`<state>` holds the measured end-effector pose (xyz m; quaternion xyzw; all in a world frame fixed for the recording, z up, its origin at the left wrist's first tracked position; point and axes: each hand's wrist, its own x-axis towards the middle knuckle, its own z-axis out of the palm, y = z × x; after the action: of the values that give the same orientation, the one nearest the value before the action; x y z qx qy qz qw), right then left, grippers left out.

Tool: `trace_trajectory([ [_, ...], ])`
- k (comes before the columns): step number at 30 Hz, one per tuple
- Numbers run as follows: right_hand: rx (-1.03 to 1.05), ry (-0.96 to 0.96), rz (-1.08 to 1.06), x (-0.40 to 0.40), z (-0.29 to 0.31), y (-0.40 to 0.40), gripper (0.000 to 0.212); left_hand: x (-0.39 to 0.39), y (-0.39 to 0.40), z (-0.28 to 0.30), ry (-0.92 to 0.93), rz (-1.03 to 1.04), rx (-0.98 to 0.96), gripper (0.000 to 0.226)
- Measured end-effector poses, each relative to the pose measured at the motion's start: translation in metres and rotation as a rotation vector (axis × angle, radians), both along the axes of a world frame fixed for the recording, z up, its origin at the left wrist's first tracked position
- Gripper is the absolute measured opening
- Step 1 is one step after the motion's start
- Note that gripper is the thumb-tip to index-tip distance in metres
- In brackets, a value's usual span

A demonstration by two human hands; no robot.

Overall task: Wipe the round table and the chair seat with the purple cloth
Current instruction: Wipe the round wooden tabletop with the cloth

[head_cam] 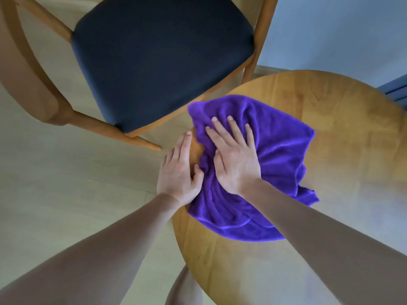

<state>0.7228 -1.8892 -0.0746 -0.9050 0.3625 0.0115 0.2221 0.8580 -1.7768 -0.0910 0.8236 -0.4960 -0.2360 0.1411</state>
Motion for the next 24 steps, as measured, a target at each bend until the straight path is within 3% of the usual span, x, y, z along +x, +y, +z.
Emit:
trace_trajectory([
  [4, -0.029, 0.017, 0.324, -0.037, -0.005, -0.032, 0.065, 0.001, 0.000, -0.001, -0.001, 0.008, 0.006, 0.083],
  [6, -0.068, 0.057, 0.282, -0.043, -0.007, -0.051, 0.066, 0.000, 0.000, 0.000, -0.008, 0.000, 0.007, 0.083],
  [11, -0.056, 0.097, -0.091, -0.007, 0.001, -0.032, 0.072, 0.001, 0.000, 0.000, -0.007, 0.001, 0.019, 0.084],
  [13, -0.022, 0.088, -0.064, 0.003, 0.005, -0.016, 0.075, 0.000, 0.000, 0.001, -0.014, 0.001, 0.027, 0.084],
  [20, 0.018, 0.054, 0.443, -0.040, 0.000, -0.027, 0.076, -0.002, -0.001, 0.001, -0.010, 0.016, 0.047, 0.081],
  [22, -0.020, 0.045, 0.386, -0.048, -0.001, -0.043, 0.073, -0.002, -0.001, 0.002, -0.001, 0.012, 0.034, 0.081],
  [24, -0.042, 0.033, 0.186, -0.047, -0.003, -0.049, 0.069, -0.002, -0.001, 0.003, 0.018, 0.013, 0.024, 0.082],
])
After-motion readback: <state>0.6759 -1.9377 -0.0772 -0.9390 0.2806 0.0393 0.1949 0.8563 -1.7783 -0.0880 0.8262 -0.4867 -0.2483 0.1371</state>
